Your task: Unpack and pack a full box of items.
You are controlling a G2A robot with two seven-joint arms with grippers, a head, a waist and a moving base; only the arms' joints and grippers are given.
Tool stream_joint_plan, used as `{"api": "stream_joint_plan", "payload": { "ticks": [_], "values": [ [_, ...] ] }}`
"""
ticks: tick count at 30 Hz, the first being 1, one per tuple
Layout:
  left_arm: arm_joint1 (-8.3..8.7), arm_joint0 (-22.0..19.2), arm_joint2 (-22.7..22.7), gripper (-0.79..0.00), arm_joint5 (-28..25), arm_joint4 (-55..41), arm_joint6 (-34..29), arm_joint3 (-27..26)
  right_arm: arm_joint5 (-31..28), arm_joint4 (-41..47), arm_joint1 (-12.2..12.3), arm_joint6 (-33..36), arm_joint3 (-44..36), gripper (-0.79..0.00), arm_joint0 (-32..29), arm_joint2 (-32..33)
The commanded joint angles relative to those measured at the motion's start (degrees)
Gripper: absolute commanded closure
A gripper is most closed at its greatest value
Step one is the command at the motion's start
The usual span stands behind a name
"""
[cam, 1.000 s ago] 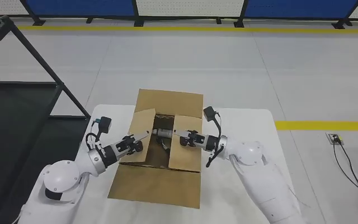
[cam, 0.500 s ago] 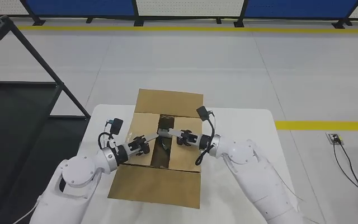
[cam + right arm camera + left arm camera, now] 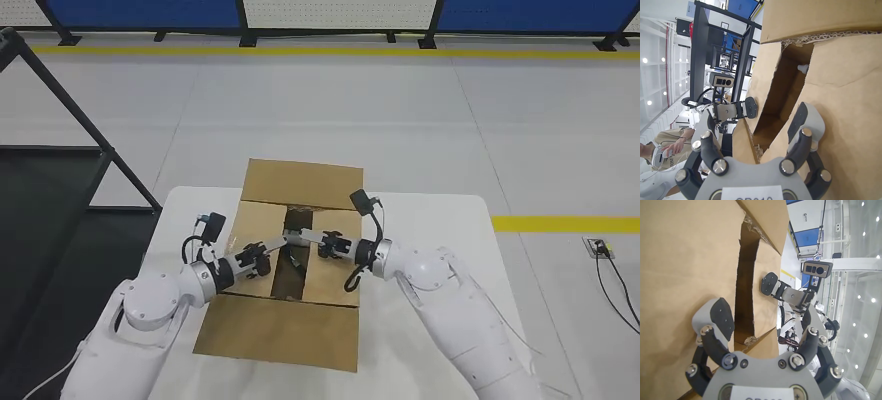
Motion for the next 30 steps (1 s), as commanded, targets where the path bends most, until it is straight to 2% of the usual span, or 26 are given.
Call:
{"api": "stream_joint_plan", "payload": {
  "ticks": [1,9,17,24,30],
  "values": [
    [-0.03,-0.4,0.4,-0.785,0.6,0.4,0.0,0.4,0.4,-0.5,0.0,-0.3,0.1,-0.785,0.2,-0.2],
    [0.07,-0.2,-0.1,-0.785,-0.4,-0.6,0.2,-0.5,-2.1,2.0,0.1,1.3,-0.7,-0.785,-0.1,0.5],
    [0.84,3.4,-5.5,-0.785,-2.9,-3.0,0.6,-7.6,-6.1,6.1,1.1,2.4,-4.1,-0.785,-1.3,5.0],
    [1.84,9.8,-15.0,-0.785,-9.1,-10.0,-2.1,-14.9,-9.4,10.8,1.7,1.8,-2.2,-0.785,-0.4,8.9],
    [2.90,19.5,-27.3,-0.785,-16.7,-17.3,-9.7,-16.4,-10.7,12.4,1.9,3.2,-0.6,-0.785,0.1,9.9]
  ]
}}
